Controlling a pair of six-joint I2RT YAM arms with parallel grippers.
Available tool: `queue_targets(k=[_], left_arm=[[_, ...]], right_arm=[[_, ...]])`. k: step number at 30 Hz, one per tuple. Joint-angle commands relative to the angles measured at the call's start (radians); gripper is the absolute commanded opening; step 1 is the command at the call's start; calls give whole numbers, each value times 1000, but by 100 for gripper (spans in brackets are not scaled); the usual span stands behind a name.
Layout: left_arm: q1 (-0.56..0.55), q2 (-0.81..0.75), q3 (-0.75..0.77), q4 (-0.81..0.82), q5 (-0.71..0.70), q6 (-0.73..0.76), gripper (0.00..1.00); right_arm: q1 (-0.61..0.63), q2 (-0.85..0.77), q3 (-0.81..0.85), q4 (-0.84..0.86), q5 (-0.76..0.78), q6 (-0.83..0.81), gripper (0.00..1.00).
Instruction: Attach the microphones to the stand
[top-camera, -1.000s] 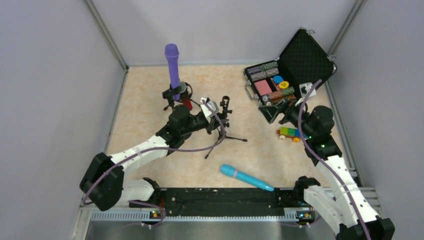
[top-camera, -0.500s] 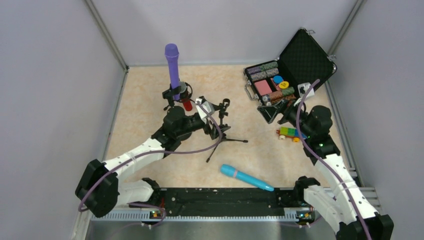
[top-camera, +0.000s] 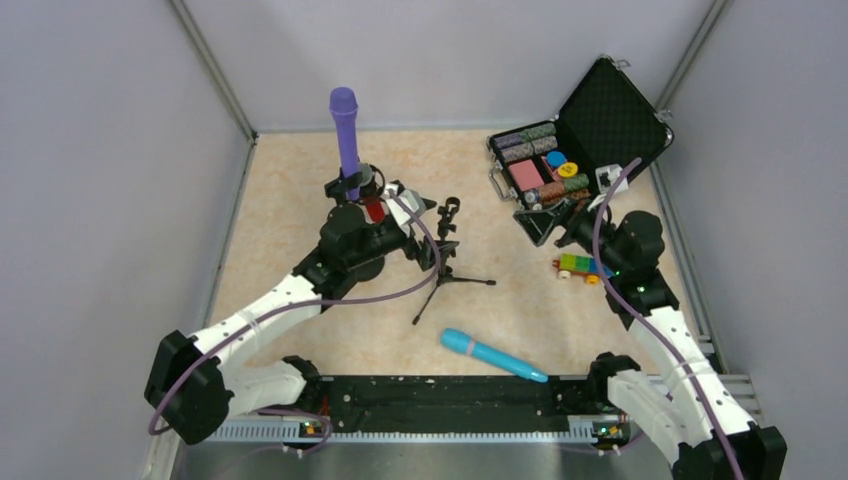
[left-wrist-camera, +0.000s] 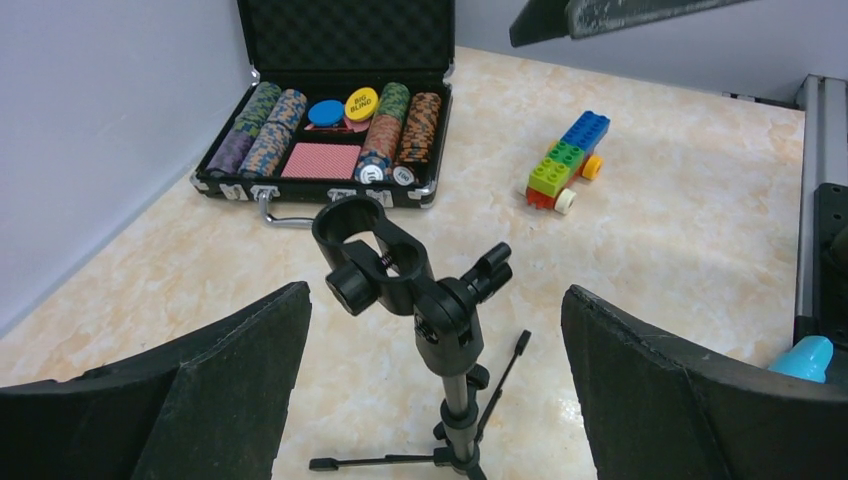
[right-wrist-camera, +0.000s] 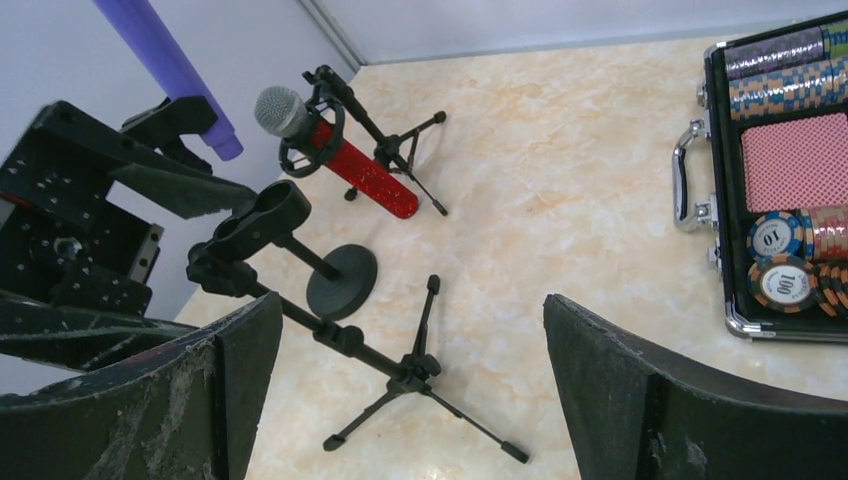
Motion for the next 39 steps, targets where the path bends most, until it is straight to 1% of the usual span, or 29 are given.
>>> queue_targets(k=[1,8,13,21,27,30,35,39], left_arm=[[-3,1,71,13,-10,-12,99],[-4,84,140,-9,90,-3,99],[-4,129,193,-88,150,25,97],[-4,135,225,-125,251,77,93],[-4,139,259,-197,351,155,92],[-4,127,256,-202,343,175,93],[-4,92,245,-184,275,197,99],[-4,37,221,-136,207,200,99]], right_arm=[[1,5,-7,53,-15,12,99],[1,8,-5,53,-17,14,99],[1,12,-5,54,-18,14,99],[0,15,-9,60,-20,14,99],[1,19,-10,61,-23,14,99],[1,24,-11,63,-26,14,99],[0,29,-9,61,-33,13,99],[1,32,-2,43,-39,2,99]])
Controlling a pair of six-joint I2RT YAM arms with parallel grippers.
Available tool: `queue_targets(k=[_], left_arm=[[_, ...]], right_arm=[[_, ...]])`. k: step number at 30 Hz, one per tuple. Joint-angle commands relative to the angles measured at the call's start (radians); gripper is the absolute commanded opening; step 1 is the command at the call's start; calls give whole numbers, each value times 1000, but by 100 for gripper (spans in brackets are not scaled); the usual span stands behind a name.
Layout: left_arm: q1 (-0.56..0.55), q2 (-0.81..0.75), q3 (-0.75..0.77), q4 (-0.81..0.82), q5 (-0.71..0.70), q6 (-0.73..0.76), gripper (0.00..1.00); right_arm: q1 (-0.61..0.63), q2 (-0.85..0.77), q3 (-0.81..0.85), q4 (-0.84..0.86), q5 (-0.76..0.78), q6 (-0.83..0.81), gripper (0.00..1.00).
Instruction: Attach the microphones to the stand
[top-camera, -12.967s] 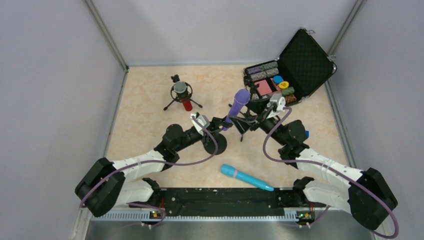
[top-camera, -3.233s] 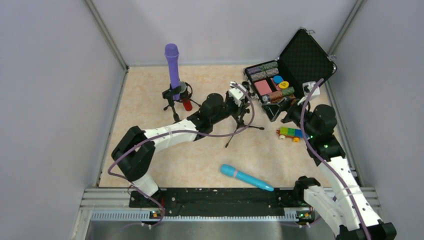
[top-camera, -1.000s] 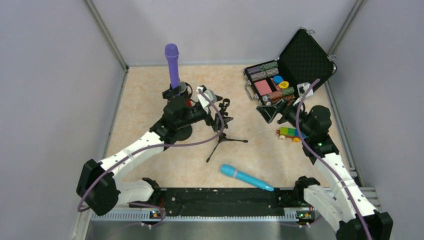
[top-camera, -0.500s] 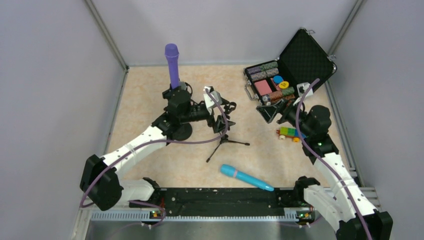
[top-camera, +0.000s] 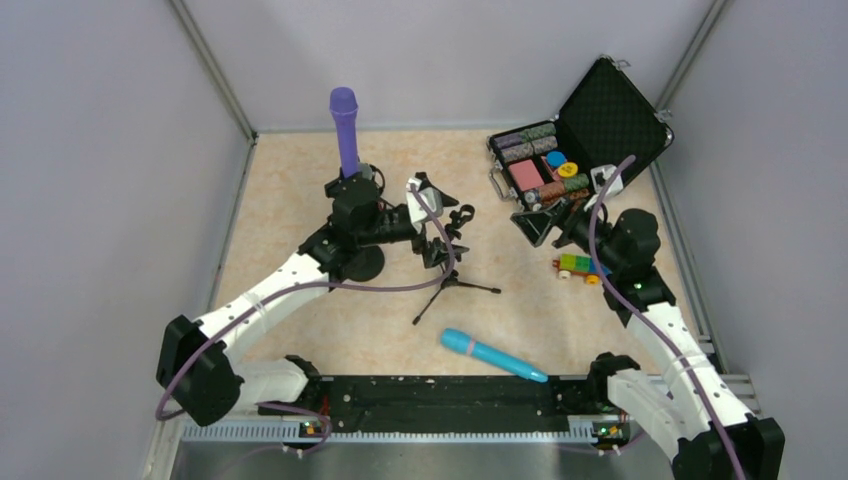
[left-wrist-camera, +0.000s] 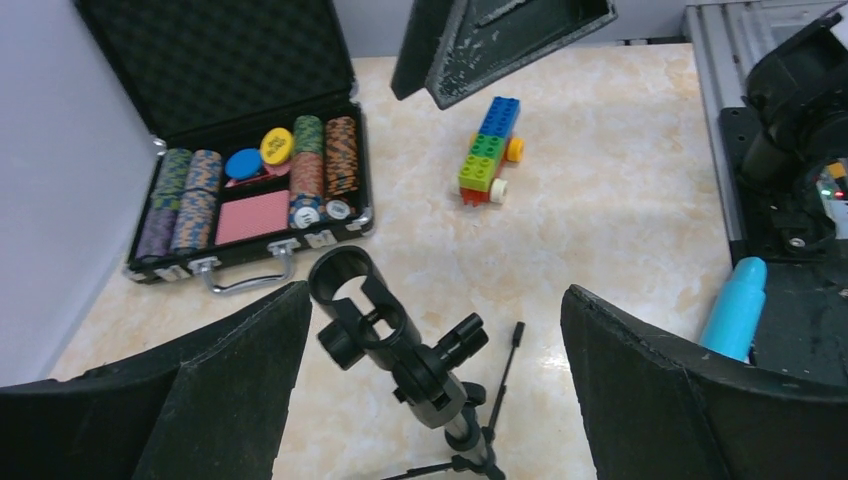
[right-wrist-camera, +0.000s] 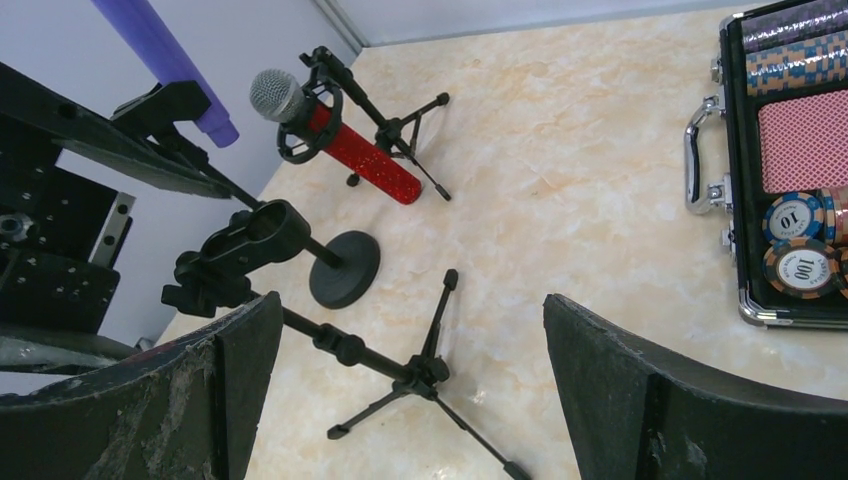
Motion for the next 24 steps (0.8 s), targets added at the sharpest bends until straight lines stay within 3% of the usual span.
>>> queue_targets(k=[1,7,14,24], left_arm=[[-2,-101,-11,83,-72,24,99],[-2,-229,-88,136,-227,-36,99],[-3,-368,-242,184,-422,-236,99],[-2,-475,-465,194,-514,-479,99]], right_arm=[[1,3,11,27,-22,-10,99],[8,6,1,5,-50,-15,99],[40,16,-14,-77,-95,-31,99],[136,-10,-58,-283,-82,-84,99]])
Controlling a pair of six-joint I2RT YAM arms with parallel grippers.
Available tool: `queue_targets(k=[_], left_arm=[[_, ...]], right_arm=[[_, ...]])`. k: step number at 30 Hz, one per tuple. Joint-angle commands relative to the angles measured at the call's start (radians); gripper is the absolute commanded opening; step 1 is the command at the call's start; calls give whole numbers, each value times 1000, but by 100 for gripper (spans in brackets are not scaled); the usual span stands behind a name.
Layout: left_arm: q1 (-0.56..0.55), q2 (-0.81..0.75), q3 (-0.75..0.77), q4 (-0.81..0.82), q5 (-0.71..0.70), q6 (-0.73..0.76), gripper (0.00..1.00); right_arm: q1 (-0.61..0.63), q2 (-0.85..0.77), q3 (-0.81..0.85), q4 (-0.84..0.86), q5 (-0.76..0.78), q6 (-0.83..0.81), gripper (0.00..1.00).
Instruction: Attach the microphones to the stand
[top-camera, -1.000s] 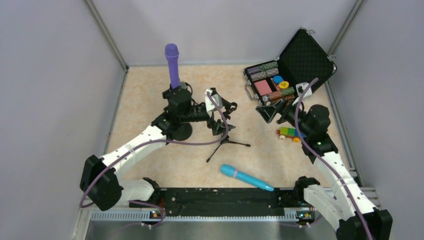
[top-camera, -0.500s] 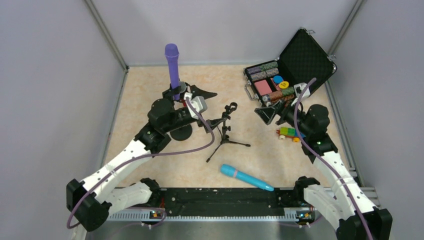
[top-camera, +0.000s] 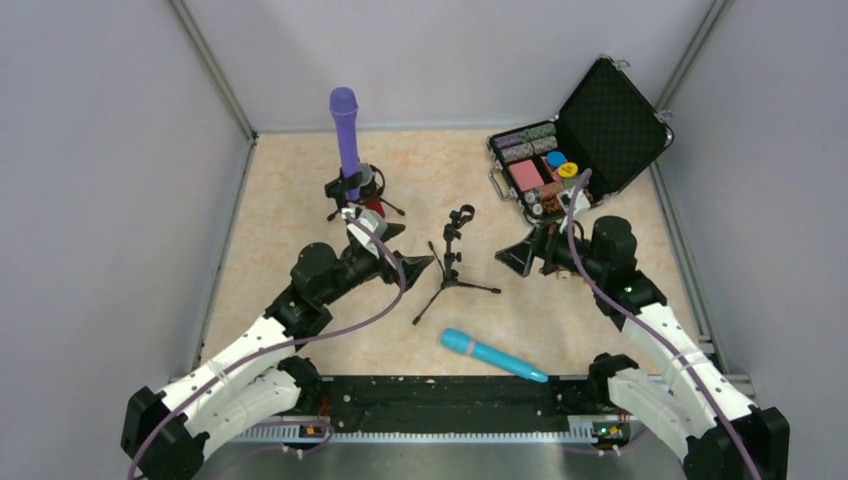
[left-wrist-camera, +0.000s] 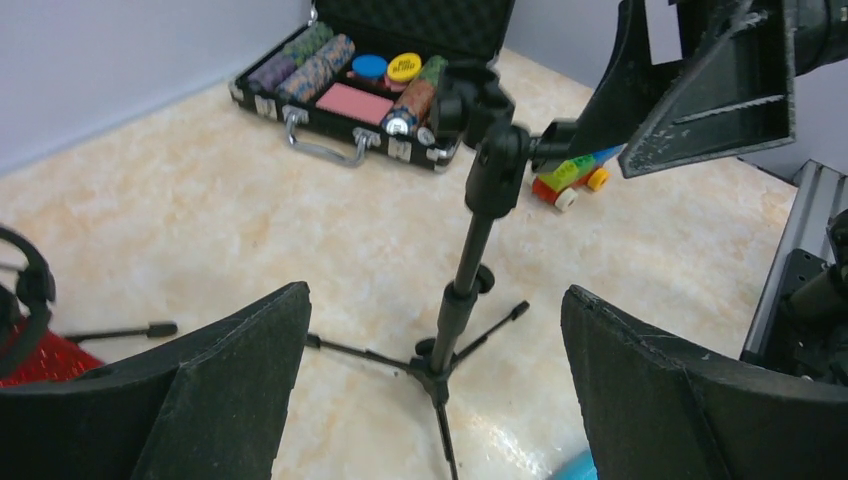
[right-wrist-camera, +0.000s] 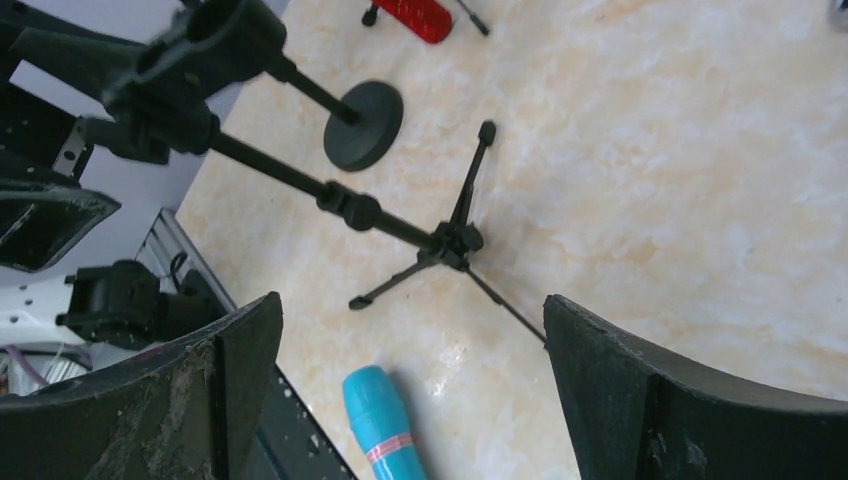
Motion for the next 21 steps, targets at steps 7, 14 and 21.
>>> queue_targets(k=[7,14,21], left_arm=[[-2,-115,-131,-12,-176,-200,99],[-1,-157,-150,-54,-315,-234,99],[-1,-161,-132,-99,-340,-224,99]], right_arm=[[104,-67,-70,-174,24,-18,99],[179,-83,-85,-209,85,-31,98],[286,-84,-91,-187,141,-91,96]])
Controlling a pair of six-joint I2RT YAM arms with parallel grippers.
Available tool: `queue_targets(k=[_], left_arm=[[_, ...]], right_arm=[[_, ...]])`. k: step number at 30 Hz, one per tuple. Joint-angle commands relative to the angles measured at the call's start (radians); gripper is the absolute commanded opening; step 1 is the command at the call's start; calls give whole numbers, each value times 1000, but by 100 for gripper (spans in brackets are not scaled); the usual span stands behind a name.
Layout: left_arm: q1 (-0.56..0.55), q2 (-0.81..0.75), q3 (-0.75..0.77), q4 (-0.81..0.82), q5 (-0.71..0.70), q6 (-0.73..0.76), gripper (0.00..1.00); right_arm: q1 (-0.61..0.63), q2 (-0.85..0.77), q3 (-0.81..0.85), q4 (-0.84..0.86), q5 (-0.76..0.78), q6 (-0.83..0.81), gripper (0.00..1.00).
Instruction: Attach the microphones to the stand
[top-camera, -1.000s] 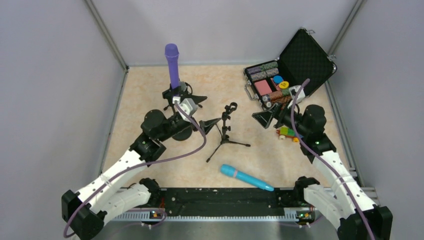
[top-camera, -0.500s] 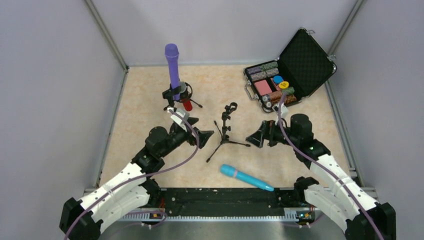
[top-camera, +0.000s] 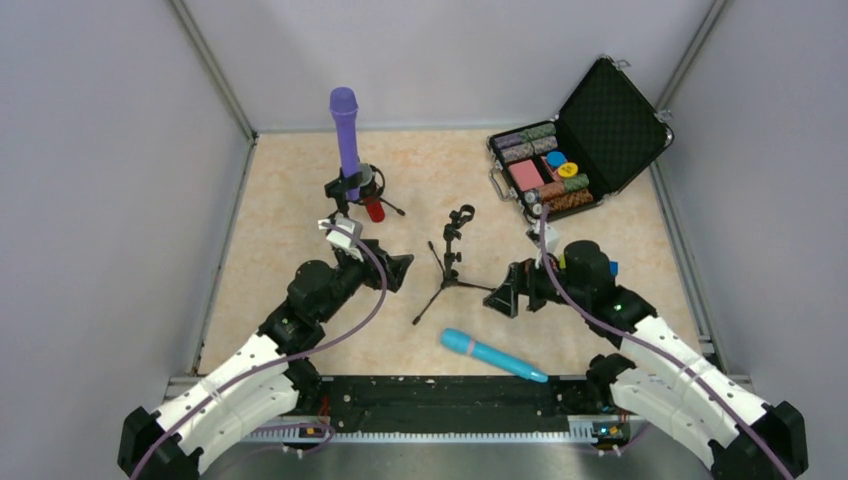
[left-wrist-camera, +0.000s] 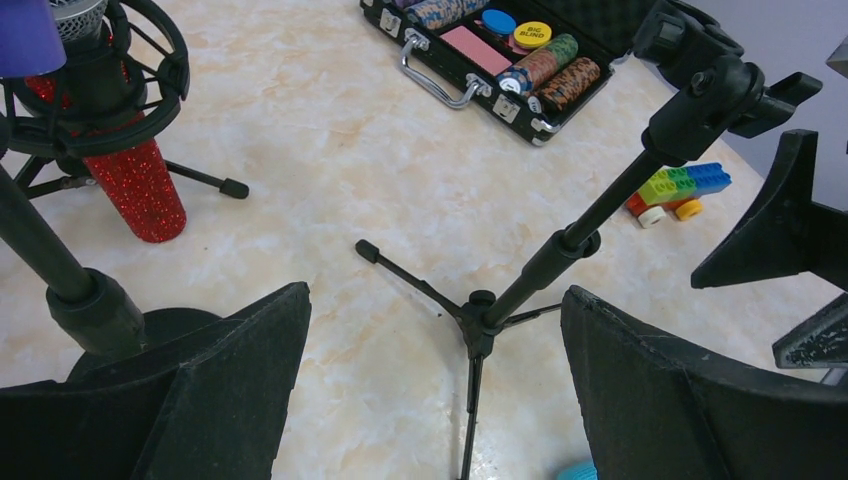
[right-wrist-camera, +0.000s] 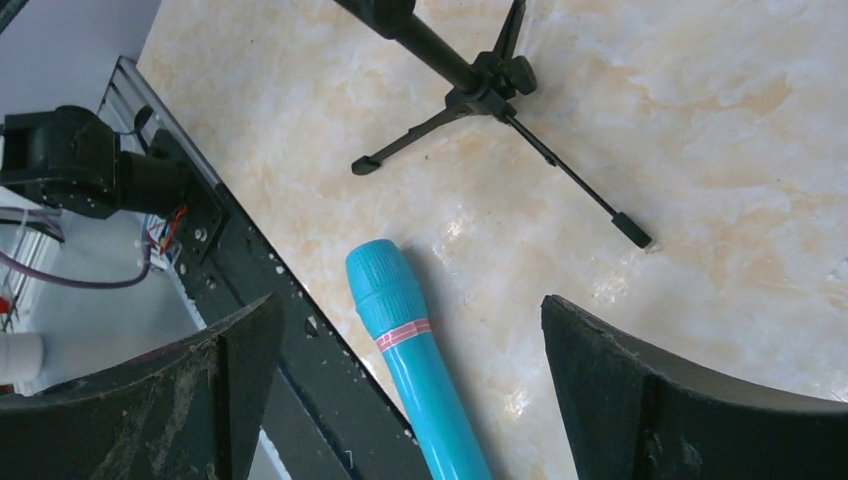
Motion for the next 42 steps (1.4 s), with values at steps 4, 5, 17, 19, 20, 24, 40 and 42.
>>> queue_targets(k=[4,5,17,19,20,24,40,42], left_arm=[[-1,-21,12,0,-39,2,99],[-1,-25,10,-1,-42,4,99],[-1,-47,5,-38,-69,19,99],[-1,-50,2,-42,-74,20,99],[-1,-50,0,-43,-76,20,99],[-1,-51,-2,-46,-82,26,99],[-1,-51,3,-59,-107,49,99],[-2,-51,5,-61,-110,55,99]], right_arm=[[104,-25,-13,63,63,-78,95],[121,-29,-15,72,72,-89,95],[280,7,-8,112,177,-213,95],[331,32,3,106,216,-235,94],[357,45,8,103,240,-249,94],[454,96,26,95,326,-302,94],[683,349,92,43,478,-388,85],[695,388,114,19,498,-388,82]])
